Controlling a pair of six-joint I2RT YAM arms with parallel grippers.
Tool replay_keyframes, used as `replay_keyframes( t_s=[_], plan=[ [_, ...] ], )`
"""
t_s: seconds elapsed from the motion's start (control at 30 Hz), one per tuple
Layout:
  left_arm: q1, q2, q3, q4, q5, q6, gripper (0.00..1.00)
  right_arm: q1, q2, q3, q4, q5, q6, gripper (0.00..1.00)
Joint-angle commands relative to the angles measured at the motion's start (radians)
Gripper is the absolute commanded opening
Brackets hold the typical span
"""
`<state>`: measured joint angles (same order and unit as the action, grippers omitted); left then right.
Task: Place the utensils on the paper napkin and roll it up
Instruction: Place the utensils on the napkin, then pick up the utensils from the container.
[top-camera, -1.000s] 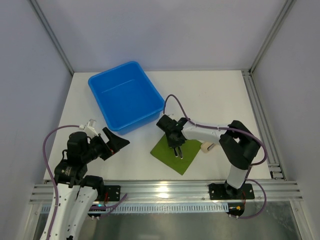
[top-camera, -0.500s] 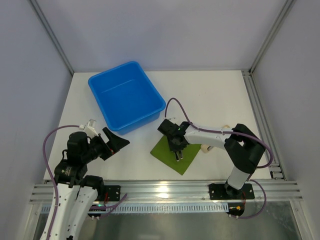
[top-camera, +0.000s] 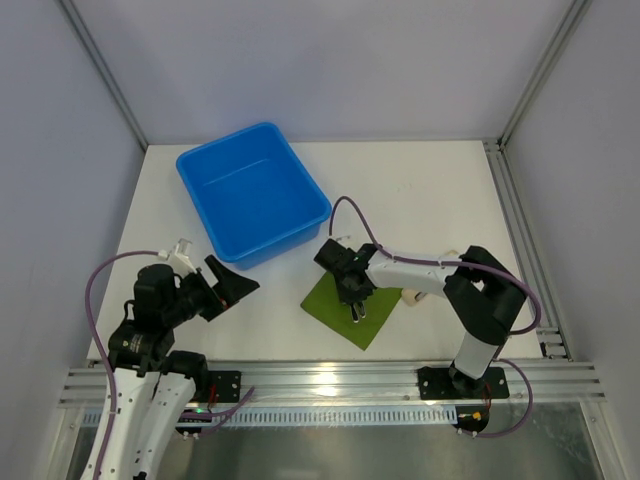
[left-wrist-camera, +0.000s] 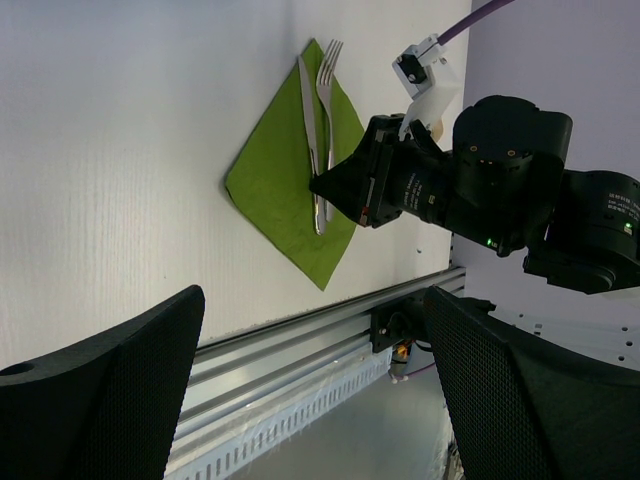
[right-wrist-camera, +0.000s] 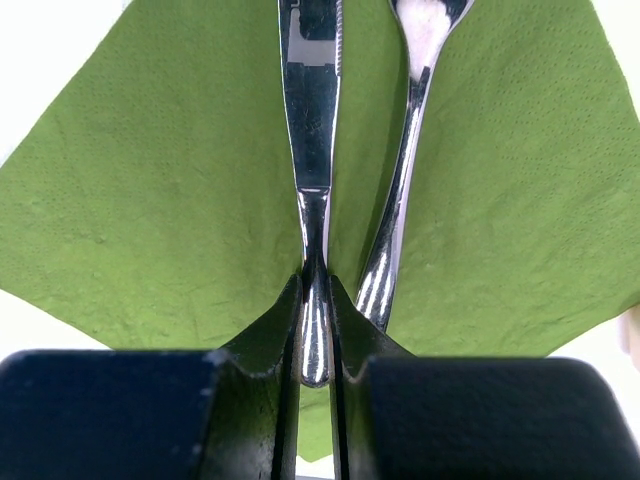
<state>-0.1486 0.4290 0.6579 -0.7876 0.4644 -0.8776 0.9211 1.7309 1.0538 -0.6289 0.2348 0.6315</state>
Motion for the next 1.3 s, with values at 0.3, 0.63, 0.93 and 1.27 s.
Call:
replay_keyframes(
  t_s=[0.3, 0.63, 0.93, 1.27],
  plan=[
    [-0.003, -0.007, 0.005, -0.012, 0.016, 0.023, 0.92, 0.005, 0.028, 0.081, 0.000, 0.069, -0.006, 0.08],
    [-0.002, -0.001, 0.002, -0.004, 0.022, 0.023, 0.92, 0.005, -0.022, 0.086, -0.046, 0.098, -0.012, 0.35],
    [-0.003, 0.004, 0.009, 0.004, 0.026, 0.022, 0.91, -0.095, -0.109, 0.072, -0.130, 0.192, -0.010, 0.37],
    [-0.002, 0.004, 0.006, 0.007, 0.037, 0.026, 0.91, -0.347, -0.303, -0.044, -0.120, 0.219, -0.019, 0.25]
  ],
)
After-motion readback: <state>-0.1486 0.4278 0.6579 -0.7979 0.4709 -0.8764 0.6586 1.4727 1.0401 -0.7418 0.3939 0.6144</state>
